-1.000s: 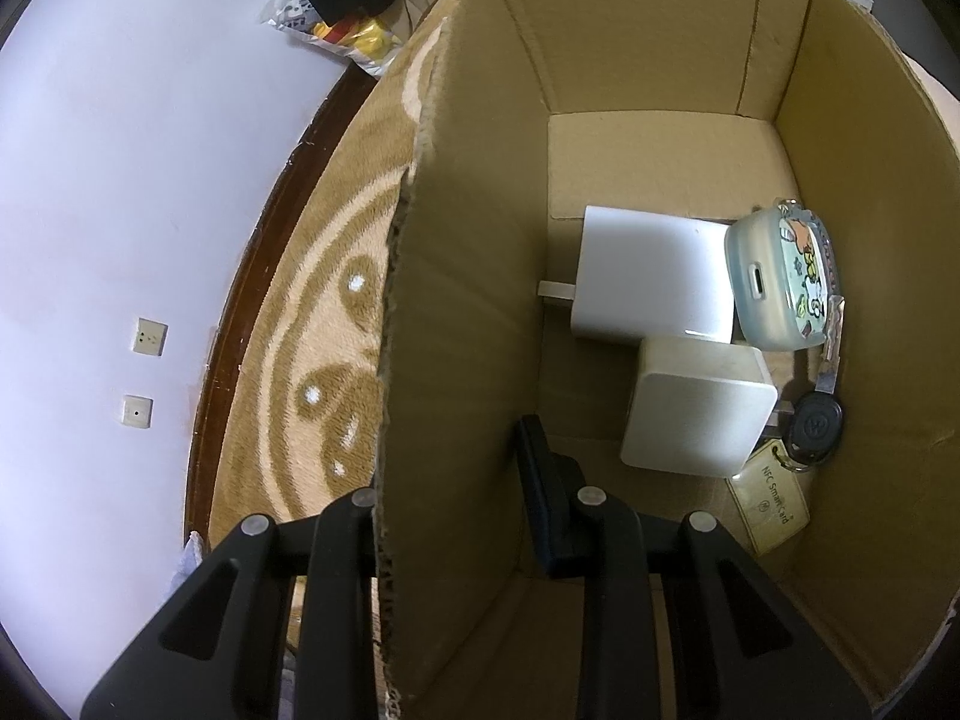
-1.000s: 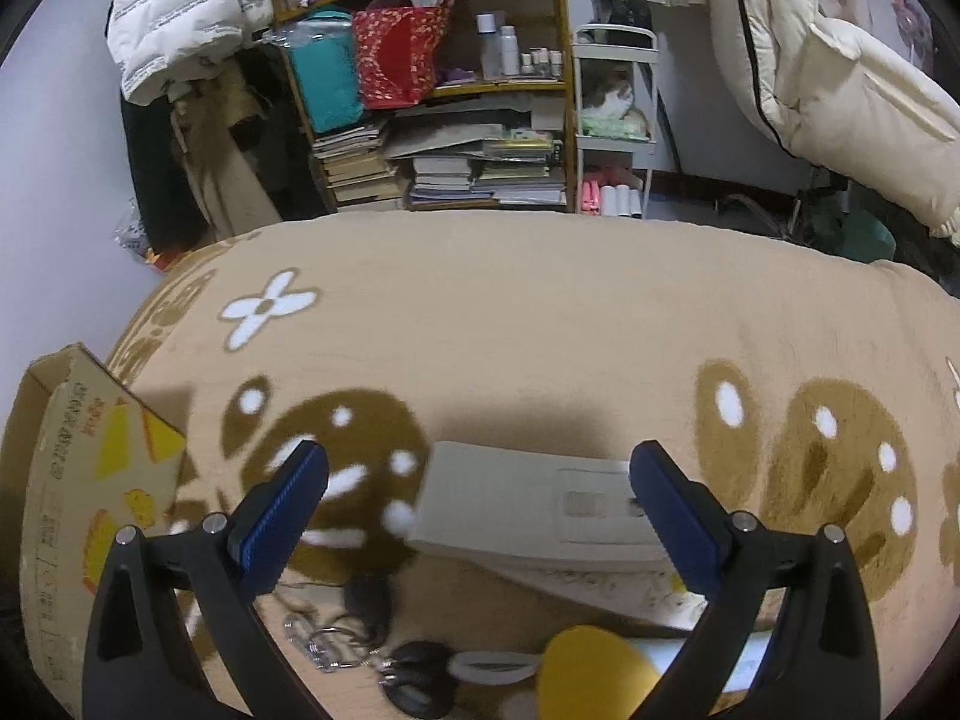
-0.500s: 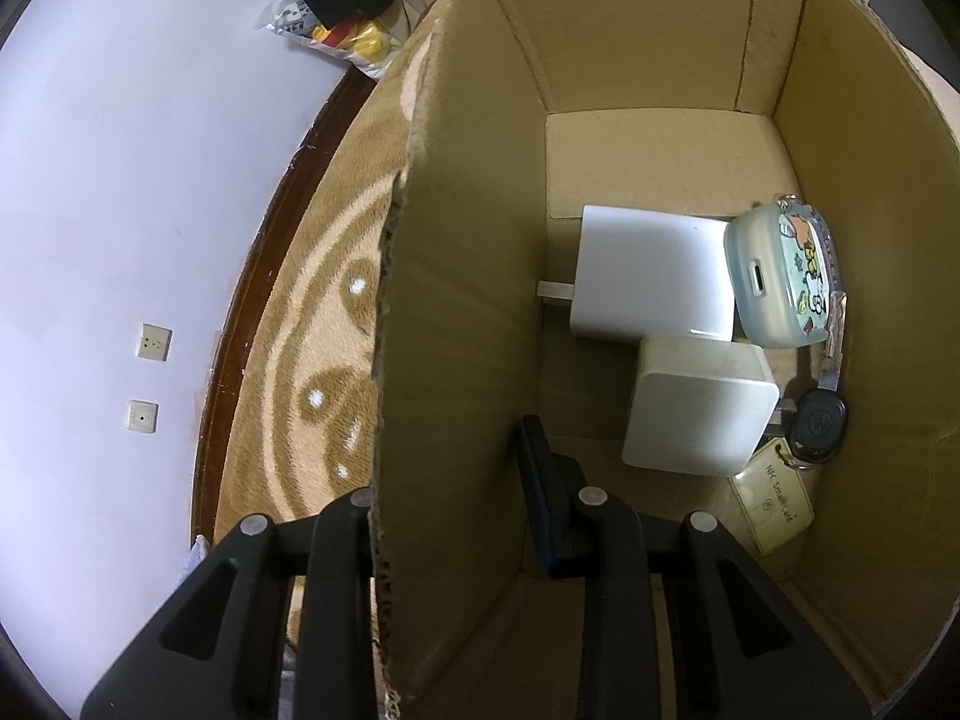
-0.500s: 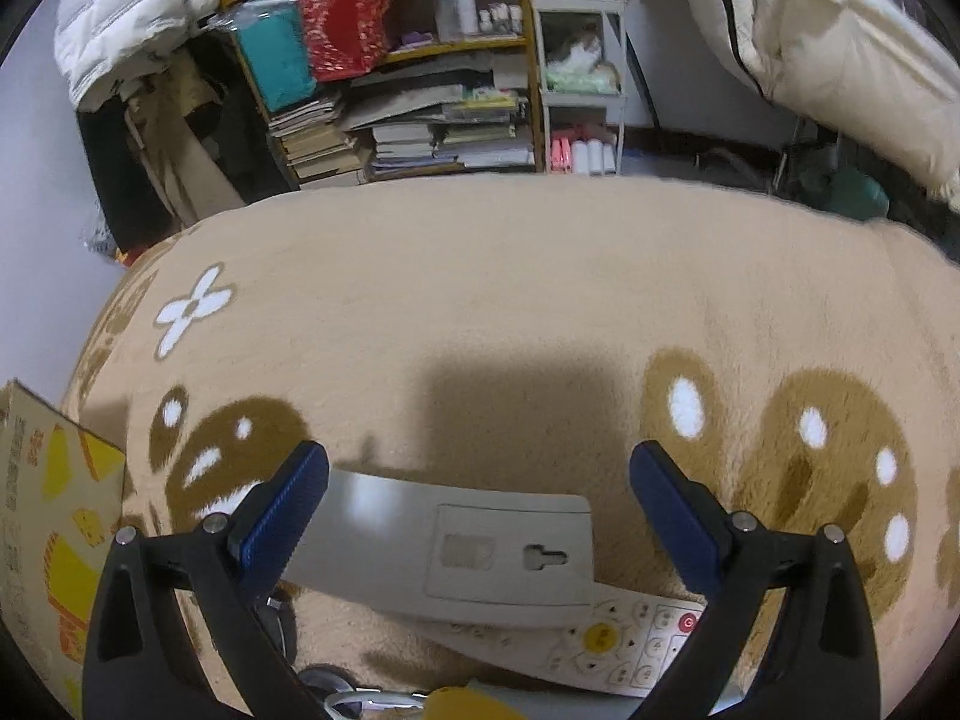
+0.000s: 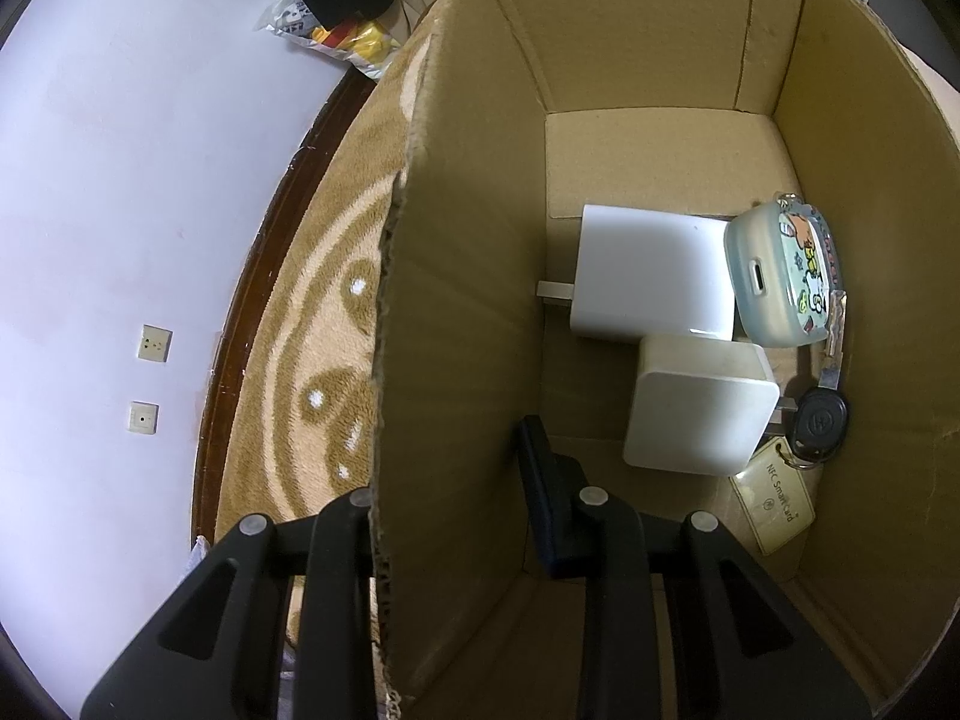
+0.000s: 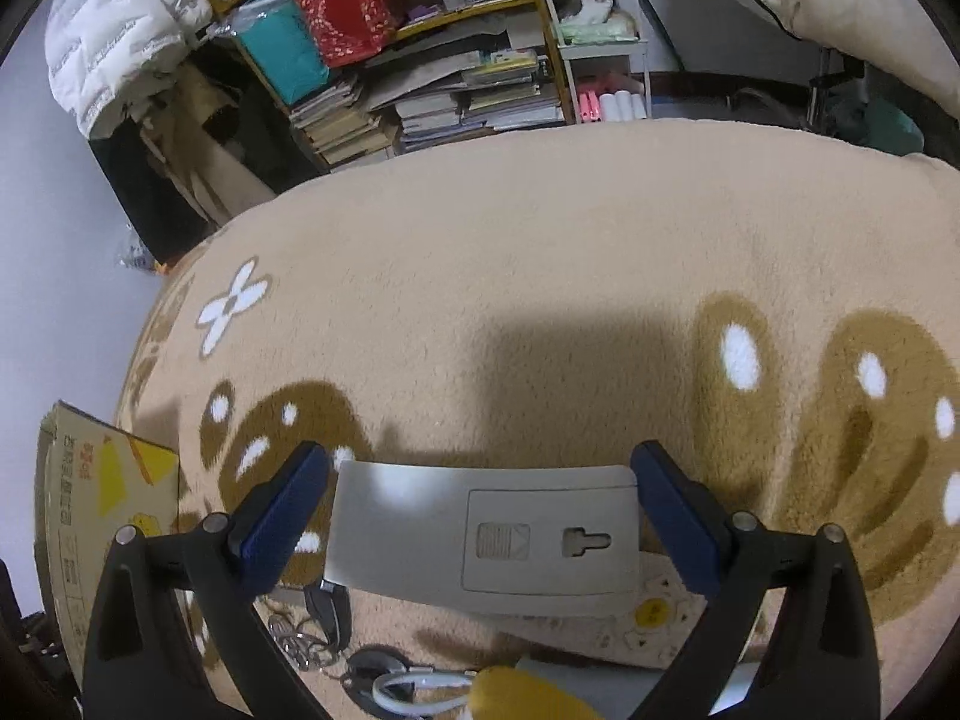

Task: Organize rigid objects
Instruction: 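Move the right gripper back over the white wall-plate device, then grasp the white wall-plate device with the right gripper and lift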

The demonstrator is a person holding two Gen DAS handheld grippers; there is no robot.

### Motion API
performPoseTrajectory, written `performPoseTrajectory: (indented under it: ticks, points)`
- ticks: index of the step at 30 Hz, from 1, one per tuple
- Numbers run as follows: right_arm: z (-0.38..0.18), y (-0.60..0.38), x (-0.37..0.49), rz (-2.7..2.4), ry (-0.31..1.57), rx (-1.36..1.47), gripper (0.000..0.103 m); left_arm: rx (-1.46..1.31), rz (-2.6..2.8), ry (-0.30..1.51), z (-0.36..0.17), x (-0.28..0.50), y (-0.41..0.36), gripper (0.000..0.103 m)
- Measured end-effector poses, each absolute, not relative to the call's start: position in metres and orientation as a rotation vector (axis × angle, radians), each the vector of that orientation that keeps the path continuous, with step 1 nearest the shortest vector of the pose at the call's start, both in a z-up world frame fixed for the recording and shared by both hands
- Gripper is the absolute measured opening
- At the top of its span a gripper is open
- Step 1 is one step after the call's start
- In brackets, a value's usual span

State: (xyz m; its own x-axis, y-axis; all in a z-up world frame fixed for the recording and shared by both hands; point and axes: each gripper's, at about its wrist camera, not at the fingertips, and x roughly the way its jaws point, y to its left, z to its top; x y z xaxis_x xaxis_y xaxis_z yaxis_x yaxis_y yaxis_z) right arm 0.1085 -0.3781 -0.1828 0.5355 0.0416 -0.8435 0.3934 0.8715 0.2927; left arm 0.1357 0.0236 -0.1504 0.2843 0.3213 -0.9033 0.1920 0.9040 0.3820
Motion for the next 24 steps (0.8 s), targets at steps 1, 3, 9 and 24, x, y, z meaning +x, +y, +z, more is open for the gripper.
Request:
performPoseTrajectory:
  ticks: [1,3,9,24]
  points:
    - [-0.182,-0.377,0.108,-0.22,0.996,0.486,0.103,0.466,0.091,1.293,-0.15,0.136,0.024,0.028]
    - [-0.18,-0.374,0.106,-0.217,1.001,0.48,0.103,0.465,0.09,1.293,-0.15,0.136,0.024,0.028]
    - [-0.18,-0.36,0.103,-0.223,1.043,0.451,0.103,0.459,0.089,1.295,-0.15,0.137,0.025,0.028]
    - [-0.177,-0.32,0.096,-0.16,1.069,0.304,0.103,0.45,0.086,1.298,-0.149,0.136,0.027,0.028]
